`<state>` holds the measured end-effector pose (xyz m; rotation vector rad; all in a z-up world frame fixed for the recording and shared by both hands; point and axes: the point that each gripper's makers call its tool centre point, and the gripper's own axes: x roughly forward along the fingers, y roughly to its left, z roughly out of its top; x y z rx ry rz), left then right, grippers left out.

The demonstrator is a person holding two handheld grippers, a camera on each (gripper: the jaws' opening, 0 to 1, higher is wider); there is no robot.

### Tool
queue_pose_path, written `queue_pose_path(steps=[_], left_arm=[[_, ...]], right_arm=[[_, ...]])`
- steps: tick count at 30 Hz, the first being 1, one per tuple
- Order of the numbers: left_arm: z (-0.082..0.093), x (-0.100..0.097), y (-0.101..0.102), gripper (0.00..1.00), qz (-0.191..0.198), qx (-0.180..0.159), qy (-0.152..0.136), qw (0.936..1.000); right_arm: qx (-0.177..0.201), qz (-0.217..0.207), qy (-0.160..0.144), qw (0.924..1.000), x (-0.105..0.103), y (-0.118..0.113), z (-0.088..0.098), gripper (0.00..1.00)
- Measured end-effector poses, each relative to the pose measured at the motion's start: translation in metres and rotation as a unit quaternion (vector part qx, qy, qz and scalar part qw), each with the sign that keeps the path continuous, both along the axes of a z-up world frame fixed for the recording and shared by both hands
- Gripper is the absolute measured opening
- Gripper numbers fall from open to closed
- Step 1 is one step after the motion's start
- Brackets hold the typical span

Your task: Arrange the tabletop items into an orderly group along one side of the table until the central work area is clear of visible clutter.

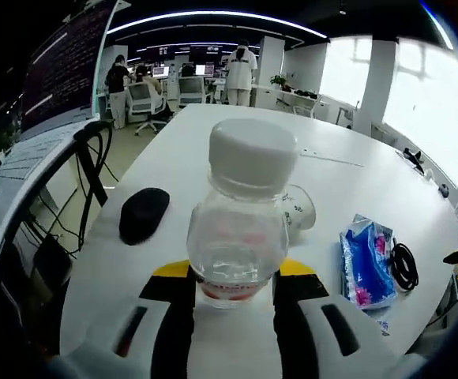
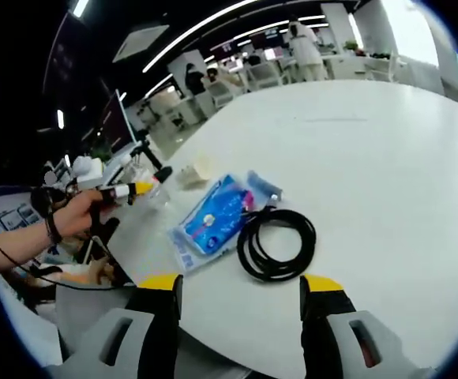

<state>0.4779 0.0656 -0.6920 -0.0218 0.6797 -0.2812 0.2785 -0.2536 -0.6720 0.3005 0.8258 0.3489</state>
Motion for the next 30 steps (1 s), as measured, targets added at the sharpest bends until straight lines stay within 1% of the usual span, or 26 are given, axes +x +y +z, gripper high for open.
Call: queue_pose_path(steps=[11, 17, 30], left_arm=[[-0.001, 0.036, -0.002, 0.37, 0.003, -0.002, 0.004, 1.0000], [0.002, 0.045, -0.012, 0.38, -0.001, -0.006, 0.005, 1.0000], [0.005, 0.055, -0.026, 0.38, -0.001, -0.004, 0.007, 1.0000]], right_arm=[[-0.001, -0.007, 0.010, 0.9999, -0.004, -0.007, -0.005, 0.60], [0.000, -0.013, 0.011, 0.9999, -0.003, -0.011, -0.005, 0.60], [0.002, -0.029, 0.011, 0.9995, -0.004, -0.018, -0.007, 0.60]])
